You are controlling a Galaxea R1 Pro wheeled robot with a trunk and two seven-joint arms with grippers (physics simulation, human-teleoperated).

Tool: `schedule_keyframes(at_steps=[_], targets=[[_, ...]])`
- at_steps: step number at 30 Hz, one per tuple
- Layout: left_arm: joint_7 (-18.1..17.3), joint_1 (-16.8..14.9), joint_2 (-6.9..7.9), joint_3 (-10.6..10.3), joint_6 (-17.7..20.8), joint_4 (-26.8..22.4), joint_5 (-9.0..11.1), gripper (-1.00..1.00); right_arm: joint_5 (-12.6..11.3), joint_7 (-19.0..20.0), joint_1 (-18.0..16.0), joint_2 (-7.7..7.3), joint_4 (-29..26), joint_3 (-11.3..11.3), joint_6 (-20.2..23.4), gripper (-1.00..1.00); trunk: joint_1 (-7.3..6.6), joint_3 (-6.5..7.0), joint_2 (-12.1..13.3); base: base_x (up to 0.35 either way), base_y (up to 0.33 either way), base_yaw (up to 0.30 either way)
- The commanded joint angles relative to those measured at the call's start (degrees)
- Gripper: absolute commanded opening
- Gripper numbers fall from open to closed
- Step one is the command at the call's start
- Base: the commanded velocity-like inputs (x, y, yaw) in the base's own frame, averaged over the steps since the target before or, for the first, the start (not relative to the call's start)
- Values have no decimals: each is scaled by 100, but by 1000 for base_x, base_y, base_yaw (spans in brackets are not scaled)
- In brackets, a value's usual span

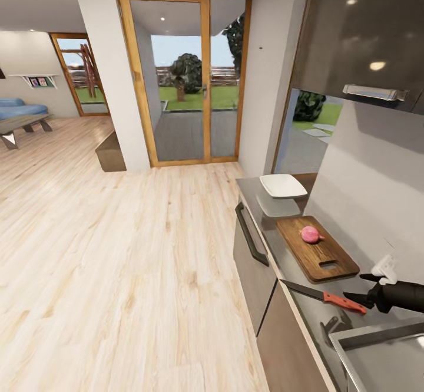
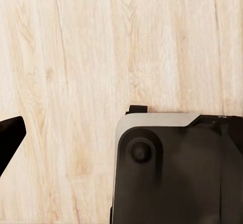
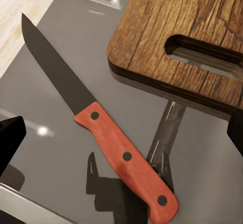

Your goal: In the kitchen, take the Vidalia onion out of the sink, dice it on the chopping board with the paring knife, put the diced onion into the bowl on the countertop, then place both the paring knife and the chopping board into the sink.

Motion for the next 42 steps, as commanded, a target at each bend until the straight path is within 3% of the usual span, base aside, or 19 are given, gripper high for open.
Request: schedule_keyframes(at_steps=[1,30,33,37,42], targets=[[10,-7,-3,-51,-30,15,58,100,26,31,-7,2,-2,-4,60,100,3,-12,-12,0,0,0],[10,-7,-3,-51,-30,15,58,100,177,-276,-7,52,222,49,-56,100,3,-12,-12,0,0,0],[10,-7,-3,-51,-30,16,58,100,180,-278,-7,91,223,213,-56,100,3,-12,-12,0,0,0],[10,-7,-3,-51,-30,17,58,100,185,-278,-7,116,223,625,-90,100,3,-12,-12,0,0,0],[10,-7,-3,-51,-30,12,58,100,186,-278,-7,120,223,709,-135,100,3,-12,-12,0,0,0]])
